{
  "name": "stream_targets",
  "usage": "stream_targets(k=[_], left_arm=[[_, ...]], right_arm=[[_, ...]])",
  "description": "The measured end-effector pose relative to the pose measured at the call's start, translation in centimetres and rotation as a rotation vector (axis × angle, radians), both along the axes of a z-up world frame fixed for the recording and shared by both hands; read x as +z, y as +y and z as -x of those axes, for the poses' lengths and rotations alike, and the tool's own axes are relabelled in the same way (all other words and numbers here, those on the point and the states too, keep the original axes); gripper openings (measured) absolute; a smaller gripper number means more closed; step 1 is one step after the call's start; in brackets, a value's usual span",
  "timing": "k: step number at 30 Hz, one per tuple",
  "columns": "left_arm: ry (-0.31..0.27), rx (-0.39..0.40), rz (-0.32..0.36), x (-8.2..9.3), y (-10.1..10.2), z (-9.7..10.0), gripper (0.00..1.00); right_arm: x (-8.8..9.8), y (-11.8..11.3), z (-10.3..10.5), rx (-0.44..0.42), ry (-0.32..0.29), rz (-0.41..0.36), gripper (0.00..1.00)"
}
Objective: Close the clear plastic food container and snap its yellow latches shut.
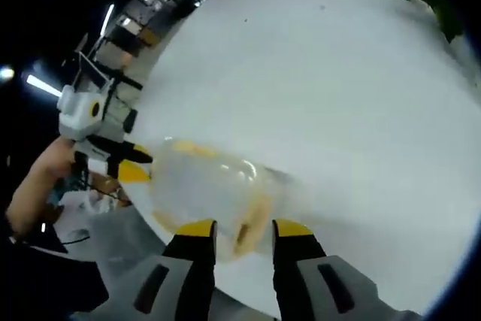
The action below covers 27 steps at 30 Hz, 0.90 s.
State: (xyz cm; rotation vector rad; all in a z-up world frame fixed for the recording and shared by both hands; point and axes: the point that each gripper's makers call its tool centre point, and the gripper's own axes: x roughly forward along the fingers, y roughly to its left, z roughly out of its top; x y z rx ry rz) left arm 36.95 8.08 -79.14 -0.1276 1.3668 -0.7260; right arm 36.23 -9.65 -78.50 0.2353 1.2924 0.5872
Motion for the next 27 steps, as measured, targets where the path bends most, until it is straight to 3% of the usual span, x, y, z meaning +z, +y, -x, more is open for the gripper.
stream_targets(k=[3,15,17,18,19,27], left_arm=[[-0.005,-0.023,-0.013,-0.1,0.2,0.3,0.30],[-0.002,-0.001,0.010,-0.3,-0.6,-0.1,0.28],[0.048,0.017,0.062,0.3,-1.5,0.6,0.22],[0.032,0.023,0.021,-0.1,-0.9,0.3,0.22],[0.019,0.000,0.028,0.0,-1.0,0.2,0.22],[0.034,0.032,0.031,-0.2,-1.1,0.3,0.21]], right_arm=[[-0.6,-0.5,0.3,0.036,-0.005,0.037,0.20],[-0.8,0.4,-0.4,0.008,0.008,-0.009,0.22],[-0.7,0.9,-0.2,0.018,0.010,-0.012,0.21],[-0.7,1.0,-0.3,0.027,0.011,-0.009,0.21],[-0.7,0.9,-0.3,0.032,0.011,-0.007,0.21],[-0.8,0.9,-0.2,0.033,0.013,-0.012,0.19]])
